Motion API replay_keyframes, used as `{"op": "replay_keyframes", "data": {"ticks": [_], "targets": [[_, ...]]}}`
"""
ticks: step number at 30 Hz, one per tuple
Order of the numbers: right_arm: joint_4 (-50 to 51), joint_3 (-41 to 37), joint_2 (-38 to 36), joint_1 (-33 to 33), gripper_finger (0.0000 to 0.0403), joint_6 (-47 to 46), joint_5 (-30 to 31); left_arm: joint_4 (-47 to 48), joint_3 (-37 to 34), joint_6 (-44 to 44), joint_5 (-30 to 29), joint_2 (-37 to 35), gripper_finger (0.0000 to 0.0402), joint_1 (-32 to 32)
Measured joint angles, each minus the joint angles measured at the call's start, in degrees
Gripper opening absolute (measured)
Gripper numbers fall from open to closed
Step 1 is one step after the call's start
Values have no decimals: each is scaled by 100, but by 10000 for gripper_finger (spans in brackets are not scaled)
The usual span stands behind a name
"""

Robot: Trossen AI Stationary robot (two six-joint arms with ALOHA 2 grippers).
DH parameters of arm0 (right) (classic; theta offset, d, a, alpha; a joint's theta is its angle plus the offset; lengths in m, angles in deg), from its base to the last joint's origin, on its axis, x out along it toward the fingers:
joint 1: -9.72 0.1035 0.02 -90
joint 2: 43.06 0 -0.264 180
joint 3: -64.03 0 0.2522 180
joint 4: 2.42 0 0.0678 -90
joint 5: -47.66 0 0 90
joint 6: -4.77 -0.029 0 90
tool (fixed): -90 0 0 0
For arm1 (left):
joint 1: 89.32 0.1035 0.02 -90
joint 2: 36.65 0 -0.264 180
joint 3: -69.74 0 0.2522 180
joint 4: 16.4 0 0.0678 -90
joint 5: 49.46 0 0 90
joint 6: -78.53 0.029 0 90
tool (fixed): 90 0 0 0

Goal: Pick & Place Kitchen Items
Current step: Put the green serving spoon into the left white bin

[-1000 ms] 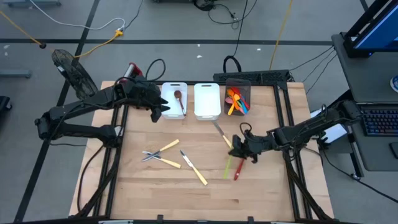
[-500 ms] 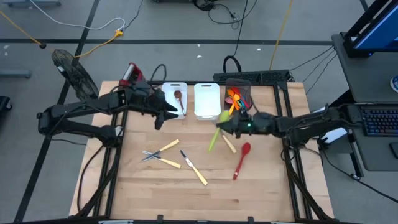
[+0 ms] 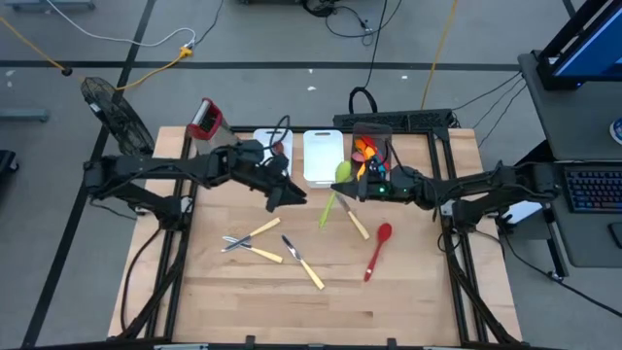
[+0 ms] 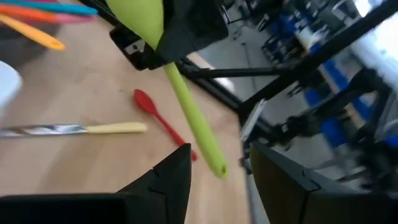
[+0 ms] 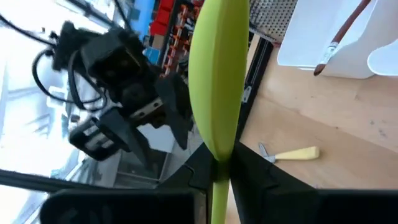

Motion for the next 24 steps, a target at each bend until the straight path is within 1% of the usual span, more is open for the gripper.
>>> {"op": "replay_keyframes", "data": {"ticks": [3,6,10,14,17,24], "targets": [[-198,1,84,0,29,158,-119,-319,0,-597,101,243,182,2],[-306,0,120,-20,29,257,-151,-449,0,-1079,257,504,208,-5],[-341,0,120,-28,29,354,-211,-789,-2,-1364,283,809,249,-150],[-338,0,120,-31,29,356,-296,-1441,-2,-1603,237,1070,276,-291],[-336,0,120,-31,29,356,-298,-1824,-2,-1741,148,1228,284,-377],[-354,0,120,-31,29,351,-316,-1887,-4,-1846,-62,1437,285,-558]]}}
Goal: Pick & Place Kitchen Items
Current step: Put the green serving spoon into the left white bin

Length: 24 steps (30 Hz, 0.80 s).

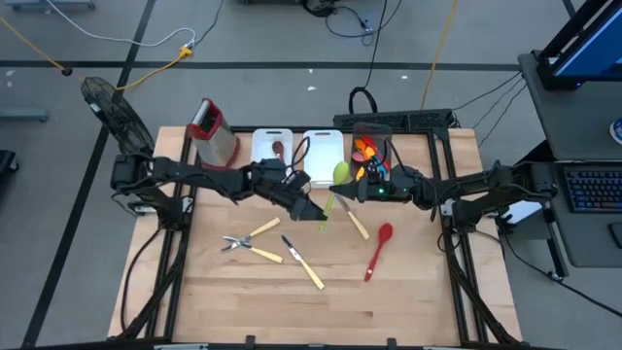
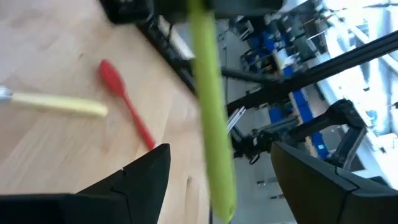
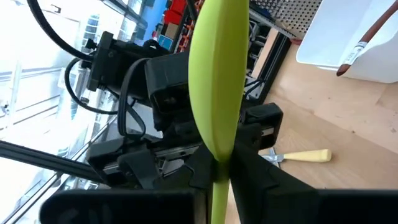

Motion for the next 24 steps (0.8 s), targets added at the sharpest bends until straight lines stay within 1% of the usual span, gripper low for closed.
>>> {"op": "replay_keyframes", "data": {"ticks": [5,9,11,13,16,18,21,22,24], "targets": [[0,0,0,11,29,-17,2,-571,5,-165,-166,206,285,-56],[7,0,0,11,28,-11,5,-623,10,-199,-280,248,282,-50],[19,0,0,11,27,0,17,-618,9,-177,-271,244,270,-52],[17,0,0,11,27,26,19,-621,10,-164,-261,244,246,-56],[17,0,0,11,28,31,18,-707,11,-165,-261,243,188,-62],[9,0,-2,11,28,29,-3,-695,11,-194,-265,241,135,-65],[-22,0,-8,13,28,67,-130,-662,9,-208,-265,244,45,-67],[-27,0,-12,15,28,88,-125,-679,9,-225,-259,244,31,-67],[-33,2,-11,13,28,87,-127,-704,9,-267,-260,246,30,-66]]}}
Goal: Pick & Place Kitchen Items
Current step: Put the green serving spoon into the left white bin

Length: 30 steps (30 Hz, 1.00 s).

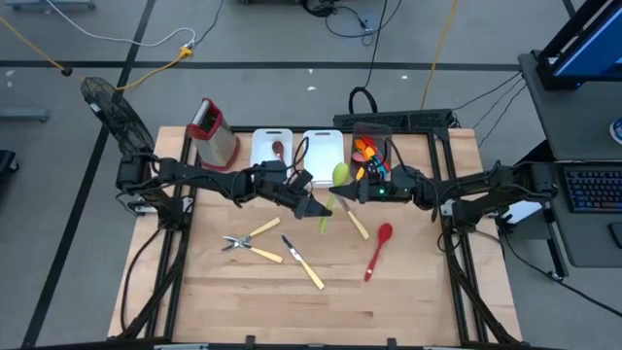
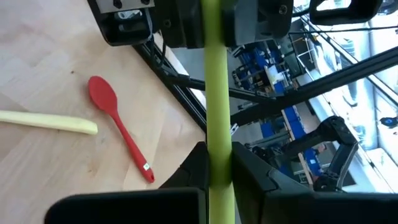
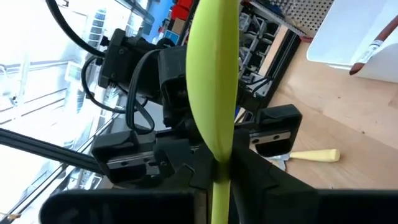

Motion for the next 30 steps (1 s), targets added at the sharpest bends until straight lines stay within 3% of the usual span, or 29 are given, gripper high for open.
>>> {"op": "replay_keyframes", "data": {"ticks": [12,17,23,30], "targets": [[85,-1,11,-35,70,-486,-1,304,0,-73,74,-2,29,-67],[94,-2,11,-35,71,89,12,508,2,-168,-106,-8,28,-98],[252,-11,17,-4,65,145,219,876,17,-327,-454,-22,27,-125],[863,-11,13,1,107,591,-126,1230,15,-746,-868,-20,27,-473]]}}
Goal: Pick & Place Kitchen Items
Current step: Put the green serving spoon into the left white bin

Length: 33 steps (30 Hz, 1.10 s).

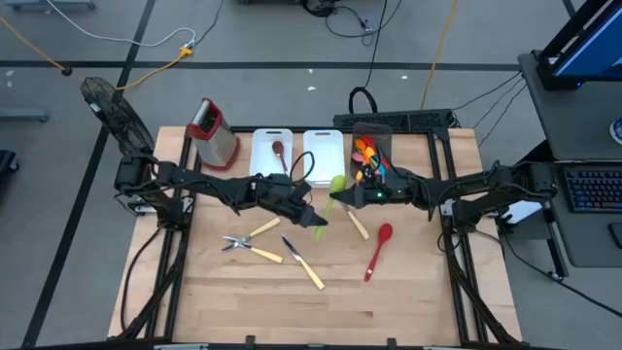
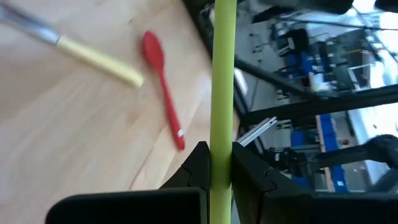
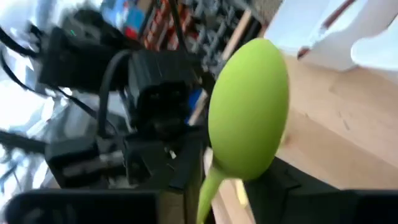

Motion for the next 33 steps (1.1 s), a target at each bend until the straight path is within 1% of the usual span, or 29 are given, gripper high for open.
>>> {"op": "replay_keyframes", "data": {"ticks": [4,8,12,17,19,22,26,30,33], "targets": [[143,0,0,1,152,58,-320,542,0,-382,-285,0,27,-330],[178,0,0,1,196,192,-424,885,0,-798,-612,0,27,-668],[410,10,-12,1,230,235,-445,1043,-26,-1272,-902,17,25,-979],[617,11,-30,1,256,330,-472,1384,-24,-1894,-1260,13,25,-1315],[566,11,-61,1,261,383,-512,1466,-24,-2158,-1397,0,25,-1411],[505,7,-152,-6,263,568,-728,1437,-23,-2574,-1634,-109,25,-1489],[309,11,-385,-35,259,963,-993,1579,-18,-2907,-1826,-386,25,-1261],[354,11,-707,-135,258,1331,-1428,1844,-13,-3032,-1841,-847,25,-705],[370,9,-942,-250,260,1425,-1821,2334,-15,-3059,-1836,-1291,25,-246]]}}
